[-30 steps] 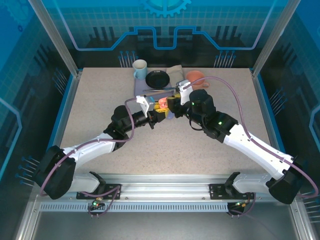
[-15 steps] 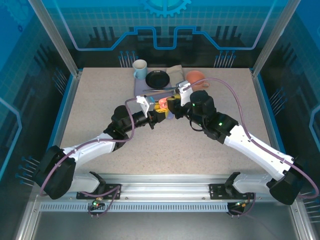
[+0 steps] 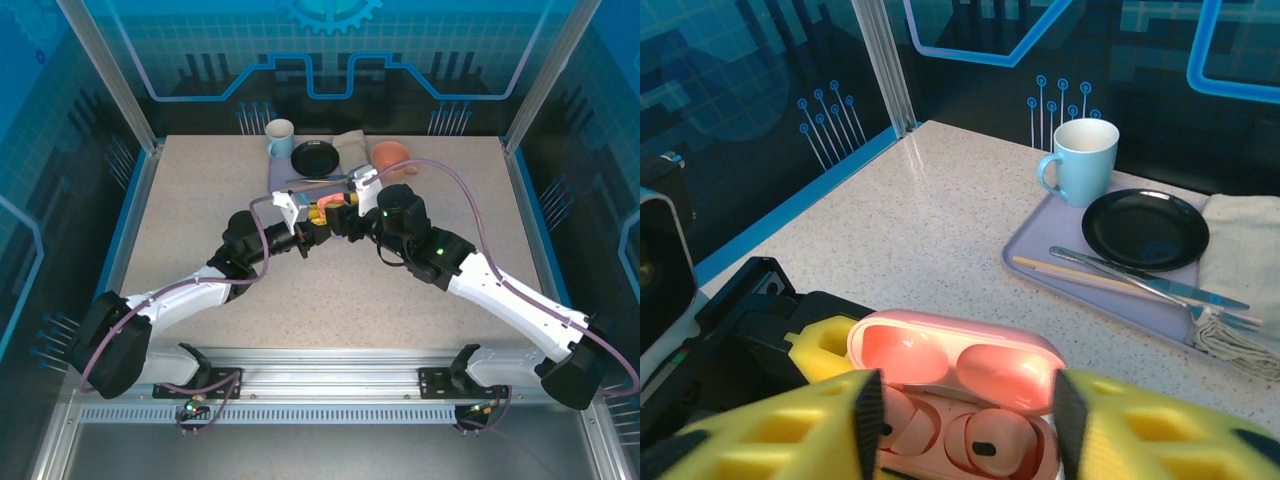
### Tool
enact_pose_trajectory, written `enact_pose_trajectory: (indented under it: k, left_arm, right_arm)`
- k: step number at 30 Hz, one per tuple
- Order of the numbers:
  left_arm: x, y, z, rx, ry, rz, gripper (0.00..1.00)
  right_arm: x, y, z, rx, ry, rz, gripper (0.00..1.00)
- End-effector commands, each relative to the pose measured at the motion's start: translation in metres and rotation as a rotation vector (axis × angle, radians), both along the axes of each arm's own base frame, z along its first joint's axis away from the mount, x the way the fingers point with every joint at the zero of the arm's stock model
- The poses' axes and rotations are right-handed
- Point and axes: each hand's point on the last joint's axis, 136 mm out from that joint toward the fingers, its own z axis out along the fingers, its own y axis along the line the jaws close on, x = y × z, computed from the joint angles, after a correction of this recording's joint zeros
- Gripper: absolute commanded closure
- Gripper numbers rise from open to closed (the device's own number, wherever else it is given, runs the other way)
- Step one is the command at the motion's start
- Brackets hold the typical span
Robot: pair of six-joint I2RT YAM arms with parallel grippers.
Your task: Insert the wireless bluetooth earbuds into the charging case
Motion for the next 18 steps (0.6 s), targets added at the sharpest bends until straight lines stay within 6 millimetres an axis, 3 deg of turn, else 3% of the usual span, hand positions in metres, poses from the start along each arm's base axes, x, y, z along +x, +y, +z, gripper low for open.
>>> enact_pose_trajectory:
  k: [1, 12, 18]
  left_arm:
    - [-0.001, -0.001, 0.028, -0.051, -0.053, -0.013, 1.0]
    - [-0.003, 0.0, 0.026, -0.046, -0.054, -0.015, 1.0]
    - [-0.004, 0.0, 0.025, -0.043, -0.058, -0.018, 1.0]
  right_arm:
    - [-0.003, -0.005, 0.02, 0.031, -0.027, -0.021, 0.42]
    - [0.013, -0.035, 0.049, 0.167, 0.013, -0.122, 0.26]
    - [0.026, -0.047, 0.051, 0.236, 0.085, -0.135, 0.23]
